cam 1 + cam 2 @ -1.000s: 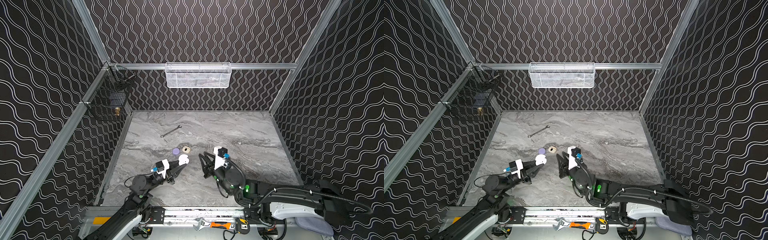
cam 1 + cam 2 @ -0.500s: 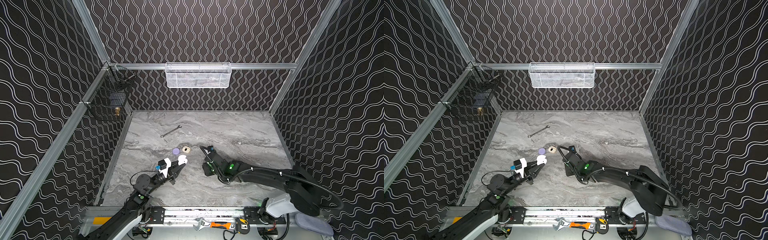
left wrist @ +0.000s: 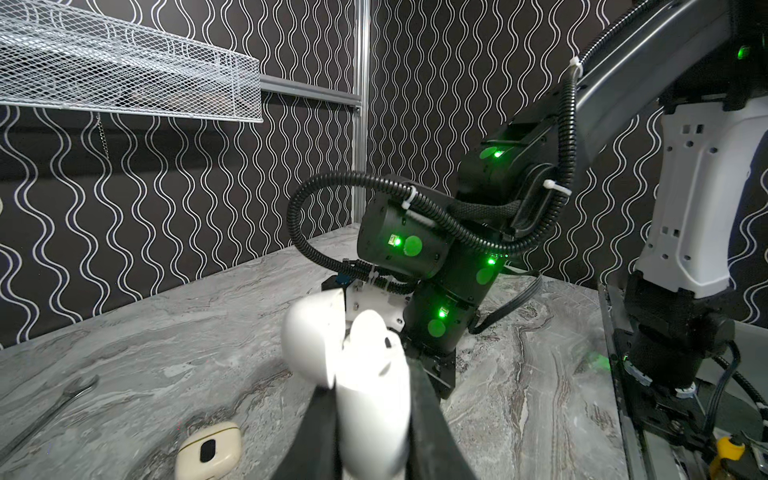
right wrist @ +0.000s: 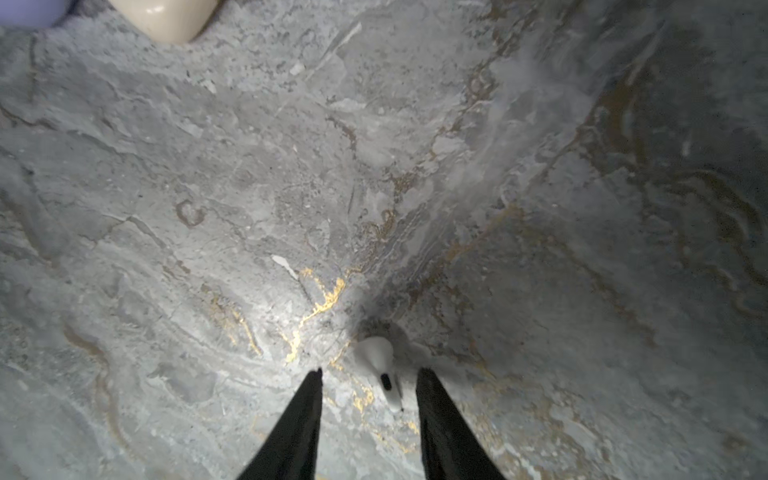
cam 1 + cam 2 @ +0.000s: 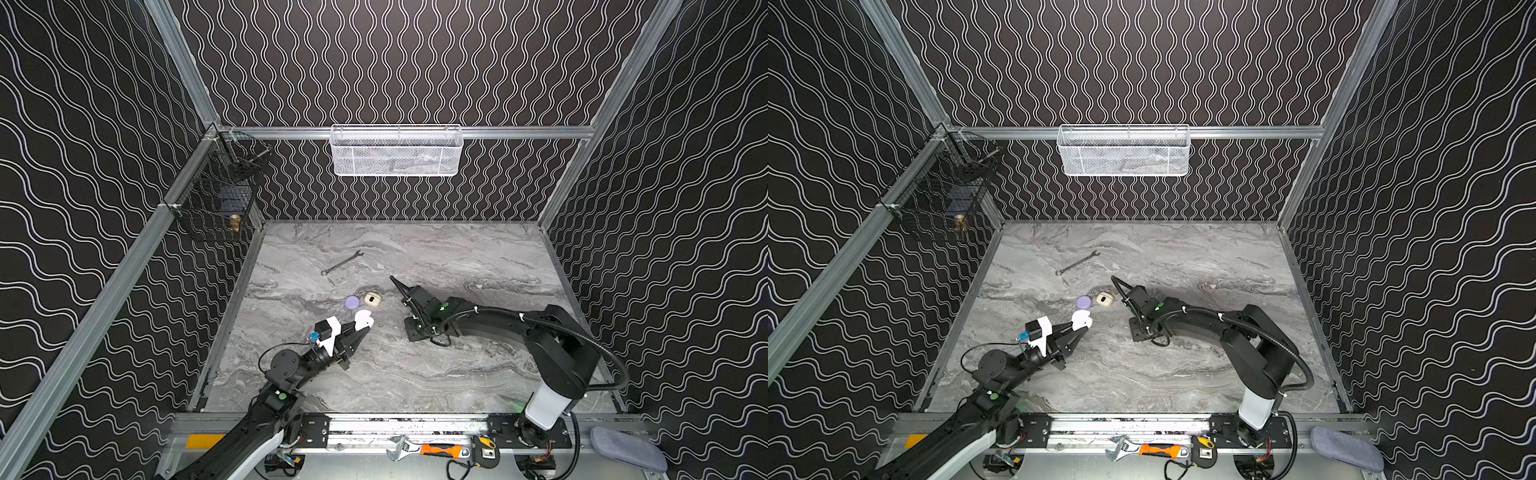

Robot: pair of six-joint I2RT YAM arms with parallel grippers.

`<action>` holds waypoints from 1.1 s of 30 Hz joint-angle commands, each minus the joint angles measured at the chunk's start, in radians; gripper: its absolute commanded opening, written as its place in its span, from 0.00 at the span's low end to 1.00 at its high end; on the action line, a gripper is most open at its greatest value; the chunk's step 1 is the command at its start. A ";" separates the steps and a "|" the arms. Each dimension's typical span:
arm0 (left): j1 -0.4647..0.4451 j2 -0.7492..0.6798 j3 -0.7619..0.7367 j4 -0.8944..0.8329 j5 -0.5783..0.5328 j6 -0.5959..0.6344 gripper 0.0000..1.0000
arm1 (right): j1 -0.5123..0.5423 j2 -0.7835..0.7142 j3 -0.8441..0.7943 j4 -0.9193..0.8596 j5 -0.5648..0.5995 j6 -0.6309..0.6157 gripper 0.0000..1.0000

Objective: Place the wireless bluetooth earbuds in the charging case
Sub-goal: 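Lower the right gripper onto the second white earbud and close it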

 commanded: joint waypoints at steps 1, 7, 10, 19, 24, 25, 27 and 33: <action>0.000 -0.013 -0.003 -0.011 -0.028 0.022 0.00 | 0.002 0.040 0.038 -0.045 -0.060 -0.035 0.41; 0.000 -0.061 0.003 -0.064 -0.042 0.028 0.00 | 0.002 0.082 0.070 -0.068 -0.047 -0.045 0.37; 0.001 -0.080 0.007 -0.080 -0.047 0.028 0.00 | 0.004 0.086 0.078 -0.084 -0.025 -0.046 0.33; 0.001 -0.110 0.003 -0.100 -0.047 0.027 0.00 | 0.010 0.120 0.086 -0.113 0.018 -0.037 0.30; 0.000 -0.111 0.008 -0.102 -0.046 0.028 0.00 | 0.018 0.120 0.086 -0.113 0.024 -0.032 0.26; 0.000 -0.107 0.007 -0.100 -0.047 0.029 0.00 | 0.020 0.120 0.086 -0.113 0.026 -0.032 0.26; 0.001 -0.102 0.006 -0.097 -0.049 0.031 0.00 | 0.025 0.119 0.083 -0.108 0.027 -0.029 0.22; 0.000 -0.095 0.009 -0.091 -0.048 0.029 0.00 | 0.029 0.090 0.057 -0.070 0.018 -0.018 0.16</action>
